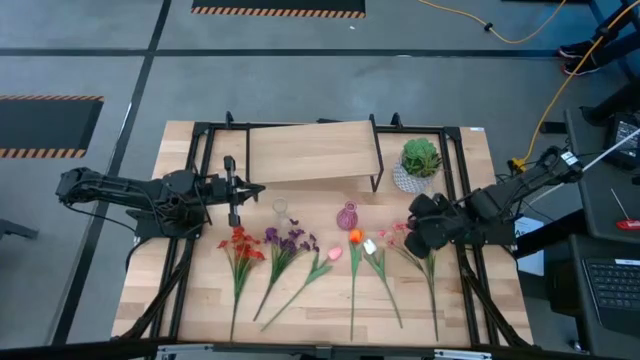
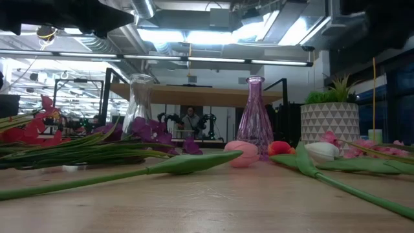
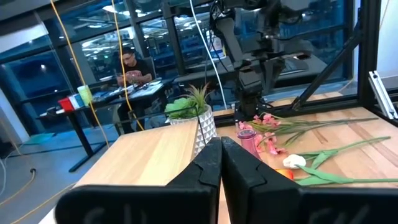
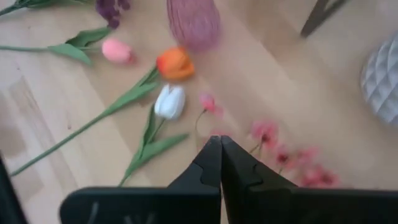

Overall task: Pick and place flowers into a vace then onto a shelf
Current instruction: Put the pink flowers into the pink vase

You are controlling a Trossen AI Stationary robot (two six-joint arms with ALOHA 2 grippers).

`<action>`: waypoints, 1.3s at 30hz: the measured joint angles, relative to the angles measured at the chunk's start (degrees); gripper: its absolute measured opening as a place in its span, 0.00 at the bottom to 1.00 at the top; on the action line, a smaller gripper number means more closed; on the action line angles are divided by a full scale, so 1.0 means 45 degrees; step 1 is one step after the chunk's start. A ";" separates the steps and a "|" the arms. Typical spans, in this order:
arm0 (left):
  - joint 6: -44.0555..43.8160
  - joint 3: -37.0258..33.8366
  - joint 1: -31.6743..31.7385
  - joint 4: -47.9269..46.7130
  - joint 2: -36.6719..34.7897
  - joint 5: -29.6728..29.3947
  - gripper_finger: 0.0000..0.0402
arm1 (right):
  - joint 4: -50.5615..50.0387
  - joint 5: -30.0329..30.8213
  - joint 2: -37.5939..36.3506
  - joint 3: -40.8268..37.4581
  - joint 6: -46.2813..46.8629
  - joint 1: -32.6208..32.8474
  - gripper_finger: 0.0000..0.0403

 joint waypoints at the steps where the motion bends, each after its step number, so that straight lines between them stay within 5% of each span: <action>1: -0.0040 0.0000 0.0000 0.0000 0.0000 0.0000 0.01 | -0.0050 0.0003 0.0030 -0.0009 0.0534 0.0289 0.00; 22: -0.0679 0.0000 0.0001 -0.0009 0.0000 0.0000 0.01 | -0.0264 -0.1346 0.2304 -0.0112 0.8633 0.4722 0.00; 39: -0.0693 0.0000 0.0005 -0.0010 0.0000 -0.0002 0.01 | -0.0340 -0.2000 0.3581 -0.0117 1.0971 0.4957 0.00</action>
